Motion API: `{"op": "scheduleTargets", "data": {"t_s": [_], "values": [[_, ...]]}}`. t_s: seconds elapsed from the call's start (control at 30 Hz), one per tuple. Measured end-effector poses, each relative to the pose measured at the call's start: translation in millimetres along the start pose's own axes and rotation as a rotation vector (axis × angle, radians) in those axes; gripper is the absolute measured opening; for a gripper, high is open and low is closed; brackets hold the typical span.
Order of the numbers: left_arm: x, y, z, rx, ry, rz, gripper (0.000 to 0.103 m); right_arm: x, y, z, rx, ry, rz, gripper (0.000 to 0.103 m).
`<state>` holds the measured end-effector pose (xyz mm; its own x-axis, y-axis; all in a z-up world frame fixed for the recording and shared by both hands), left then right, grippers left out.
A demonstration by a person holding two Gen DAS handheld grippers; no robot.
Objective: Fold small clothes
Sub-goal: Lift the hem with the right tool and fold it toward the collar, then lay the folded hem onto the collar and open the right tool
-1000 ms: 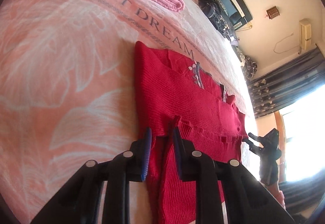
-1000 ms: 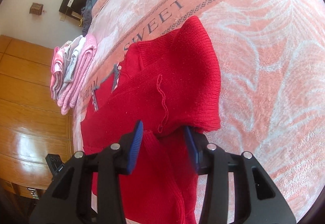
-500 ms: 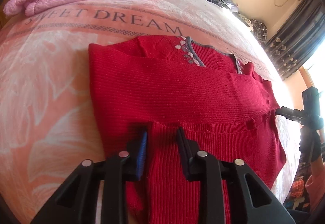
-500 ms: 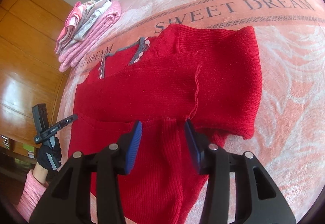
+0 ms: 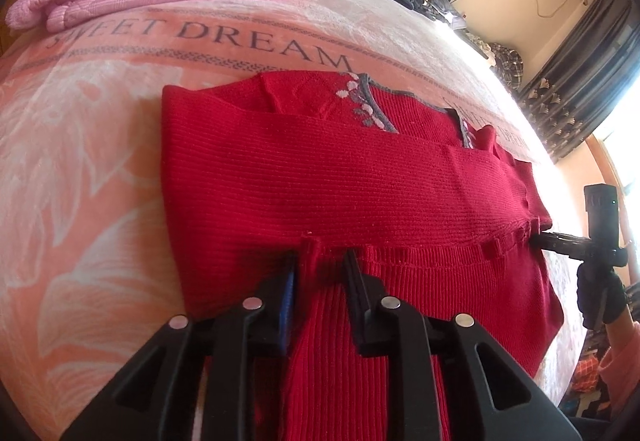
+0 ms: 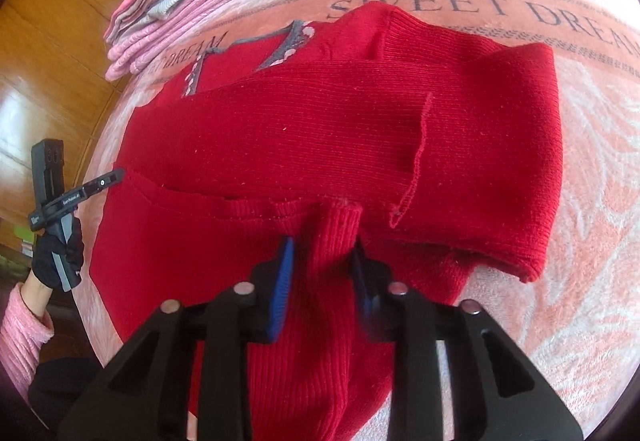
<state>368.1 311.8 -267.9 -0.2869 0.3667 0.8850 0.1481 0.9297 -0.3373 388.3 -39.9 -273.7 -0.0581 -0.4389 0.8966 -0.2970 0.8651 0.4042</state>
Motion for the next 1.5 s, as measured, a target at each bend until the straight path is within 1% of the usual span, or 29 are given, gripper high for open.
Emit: {"op": "scheduleTargets", "data": {"t_s": [0.03, 0.07, 0.1, 0.13, 0.2, 0.3, 0.43, 0.5, 0.6, 0.67, 0.77, 0.87, 0.97, 1.03, 1.1, 1.2, 1.23, 1.3, 1.33, 1.37, 1.4, 1.43, 1.5], "values": [[0.0, -1.5, 0.1, -0.014, 0.002, -0.012, 0.021, 0.1, 4.9, 1.4, 0.016, 0.005, -0.013, 0.008], [0.9, -2.3, 0.2, -0.025, -0.002, -0.025, 0.021, 2.2, 8.7, 2.1, 0.030, 0.001, -0.015, 0.008], [2.8, -3.9, 0.9, -0.028, -0.008, -0.019, 0.009, 4.9, 11.8, 2.8, 0.046, -0.001, -0.010, 0.008], [5.7, -5.7, 1.8, -0.024, -0.015, -0.001, 0.004, 8.9, 14.7, 3.4, 0.062, -0.003, -0.008, 0.008], [15.7, -10.9, 2.9, -0.020, -0.043, 0.036, 0.004, 22.2, 18.9, 3.4, 0.078, -0.024, -0.028, 0.008], [36.4, -19.5, 1.3, -0.033, -0.100, 0.063, 0.004, 48.0, 21.0, 2.4, 0.061, -0.070, -0.092, 0.007], [68.5, -24.3, -11.5, 0.008, -0.198, 0.113, 0.004, 81.0, 23.3, -4.7, 0.028, -0.144, -0.166, 0.007], [83.3, -24.2, -25.2, 0.035, -0.250, 0.129, 0.004, 94.5, 22.7, -12.9, 0.020, -0.180, -0.161, 0.007], [97.2, -22.7, -55.5, 0.063, -0.304, 0.130, 0.004, 112.8, 18.1, -35.0, -0.019, -0.236, -0.154, 0.007], [100.6, -19.7, -79.4, 0.082, -0.328, 0.122, 0.004, 121.1, 12.0, -56.0, -0.048, -0.266, -0.136, 0.007], [94.6, -12.6, -117.8, 0.096, -0.350, 0.090, 0.004, 121.8, -2.4, -95.7, -0.105, -0.286, -0.100, 0.007], [74.4, -2.7, -146.6, 0.098, -0.346, 0.048, 0.004, 109.9, -18.7, -132.1, -0.146, -0.292, -0.062, 0.007], [36.5, 13.2, -159.9, 0.106, -0.290, 0.000, 0.004, 76.5, -33.0, -156.5, -0.169, -0.251, -0.007, 0.007], [7.7, 26.5, -160.6, 0.124, -0.240, -0.032, 0.004, 49.9, -46.2, -161.8, -0.186, -0.210, 0.041, 0.007], [-14.9, 37.6, -157.1, 0.136, -0.211, -0.059, 0.004, 26.0, -60.0, -159.7, -0.211, -0.178, 0.072, 0.007], [-39.6, 50.4, -149.4, 0.150, -0.168, -0.091, 0.004, 3.8, -76.3, -155.1, -0.255, -0.161, 0.079, 0.008], [-44.1, 52.8, -146.4, 0.158, -0.160, -0.088, 0.005, -0.7, -79.5, -153.0, -0.266, -0.159, 0.082, 0.010], [-42.0, 54.9, -144.0, 0.179, -0.170, -0.075, 0.007, -1.6, -80.5, -149.6, -0.270, -0.171, 0.084, 0.012], [-37.5, 55.5, -143.4, 0.191, -0.171, -0.075, 0.008, 0.9, -79.4, -148.4, -0.271, -0.172, 0.089, 0.016], [-31.0, 56.0, -142.9, 0.204, -0.175, -0.082, 0.009, 5.6, -78.4, -146.0, -0.270, -0.171, 0.106, 0.025], [-21.3, 57.2, -142.0, 0.212, -0.183, -0.092, 0.011, 12.9, -75.7, -142.3, -0.259, -0.171, 0.125, 0.028], [-9.3, 57.6, -140.9, 0.218, -0.192, -0.092, 0.014, 22.9, -71.7, -138.7, -0.243, -0.173, 0.137, 0.028], [21.7, 58.5, -134.3, 0.237, -0.221, -0.097, 0.021, 45.7, -58.2, -124.6, -0.216, -0.170, 0.122, 0.033]]}}
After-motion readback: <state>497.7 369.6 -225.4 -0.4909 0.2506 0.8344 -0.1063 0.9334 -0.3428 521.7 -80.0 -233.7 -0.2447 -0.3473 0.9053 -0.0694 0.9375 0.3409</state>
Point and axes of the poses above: each gripper's, at about its wrist camera, not at the fingertips, and x roughly against the way its jaws point, y to its left, z to its underside, the point moved 10 cm from there along -x, roughly the way its jaws point, and after that the axes turned 10 degrees about y, right-handed, at the moved point
